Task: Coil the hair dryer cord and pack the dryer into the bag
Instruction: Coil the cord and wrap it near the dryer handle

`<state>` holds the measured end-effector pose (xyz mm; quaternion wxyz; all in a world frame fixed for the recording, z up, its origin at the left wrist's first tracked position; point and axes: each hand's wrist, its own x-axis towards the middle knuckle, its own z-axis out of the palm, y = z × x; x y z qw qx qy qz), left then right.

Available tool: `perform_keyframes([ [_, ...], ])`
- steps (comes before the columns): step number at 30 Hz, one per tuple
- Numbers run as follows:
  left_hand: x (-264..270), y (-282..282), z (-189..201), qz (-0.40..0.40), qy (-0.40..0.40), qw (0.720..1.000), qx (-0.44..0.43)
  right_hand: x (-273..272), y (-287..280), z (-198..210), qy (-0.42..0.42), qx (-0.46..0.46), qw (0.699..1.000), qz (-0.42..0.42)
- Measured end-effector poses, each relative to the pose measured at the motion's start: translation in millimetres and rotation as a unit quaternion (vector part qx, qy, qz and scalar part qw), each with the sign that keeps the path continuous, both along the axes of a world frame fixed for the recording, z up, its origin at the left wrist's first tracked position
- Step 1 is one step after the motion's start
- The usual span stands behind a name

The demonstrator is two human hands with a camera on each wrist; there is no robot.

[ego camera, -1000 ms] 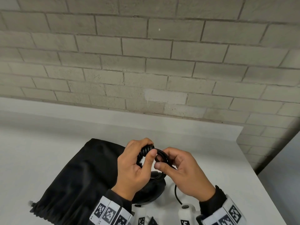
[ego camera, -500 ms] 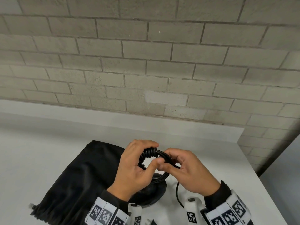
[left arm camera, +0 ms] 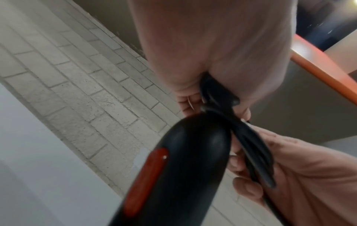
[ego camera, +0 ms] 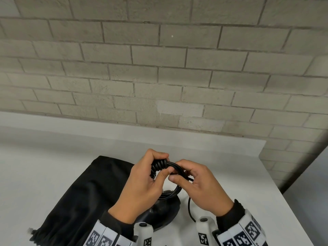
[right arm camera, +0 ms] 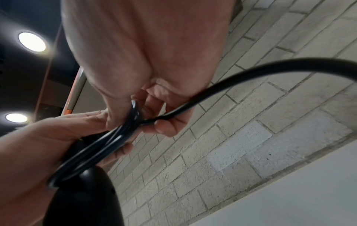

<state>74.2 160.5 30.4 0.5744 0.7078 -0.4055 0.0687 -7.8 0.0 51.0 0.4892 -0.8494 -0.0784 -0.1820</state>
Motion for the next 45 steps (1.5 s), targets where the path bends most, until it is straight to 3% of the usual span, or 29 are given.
perform_keyframes([
  [3,0,-3,-3,0.017,0.005,1.000,-0.019,-1,5,-7,-0.034,0.002,0.999,-0.036],
  [5,0,-4,-4,0.035,0.005,0.999,-0.040,-2,9,-15,-0.100,-0.009,0.987,-0.122],
  [7,-2,-7,-5,0.052,0.000,0.997,-0.057,-2,16,-22,-0.187,-0.054,0.957,-0.217],
  [9,-3,-10,-5,0.064,-0.013,0.996,-0.067,-1,23,-28,-0.241,-0.161,0.911,-0.292],
  [12,-1,-11,-6,0.080,-0.030,0.994,-0.069,1,32,-33,-0.220,-0.234,0.882,-0.344],
  [15,-1,-11,-4,0.091,-0.061,0.992,-0.060,2,42,-36,-0.190,-0.205,0.901,-0.332],
  [17,-1,-12,-3,0.098,-0.102,0.988,-0.054,4,48,-35,-0.156,-0.136,0.927,-0.311],
  [20,2,-13,-3,0.107,-0.121,0.985,-0.059,2,52,-25,-0.065,-0.009,0.964,-0.256],
  [23,7,-10,-4,0.100,-0.122,0.986,-0.061,-4,45,-6,0.047,0.088,0.975,-0.197],
  [25,8,-6,-4,0.082,-0.114,0.988,-0.063,-8,37,8,0.124,0.204,0.962,-0.135],
  [27,8,-3,-4,0.059,-0.119,0.989,-0.061,-12,27,20,0.167,0.343,0.922,-0.057],
  [29,7,-4,-5,0.046,-0.135,0.988,-0.051,-14,19,27,0.184,0.416,0.890,-0.013],
  [31,7,-6,-5,0.054,-0.146,0.986,-0.054,-17,14,29,0.181,0.417,0.890,0.017],
  [34,10,-9,-5,0.081,-0.160,0.981,-0.070,-24,14,25,0.149,0.339,0.928,0.033],
  [38,14,-7,-6,0.106,-0.163,0.979,-0.065,-28,23,13,0.062,0.228,0.969,-0.074],
  [41,14,-6,-7,0.111,-0.150,0.980,-0.075,-28,33,6,0.019,0.216,0.968,-0.124],
  [45,12,-6,-6,0.082,-0.132,0.985,-0.080,-29,30,3,0.059,0.319,0.936,-0.137],
])
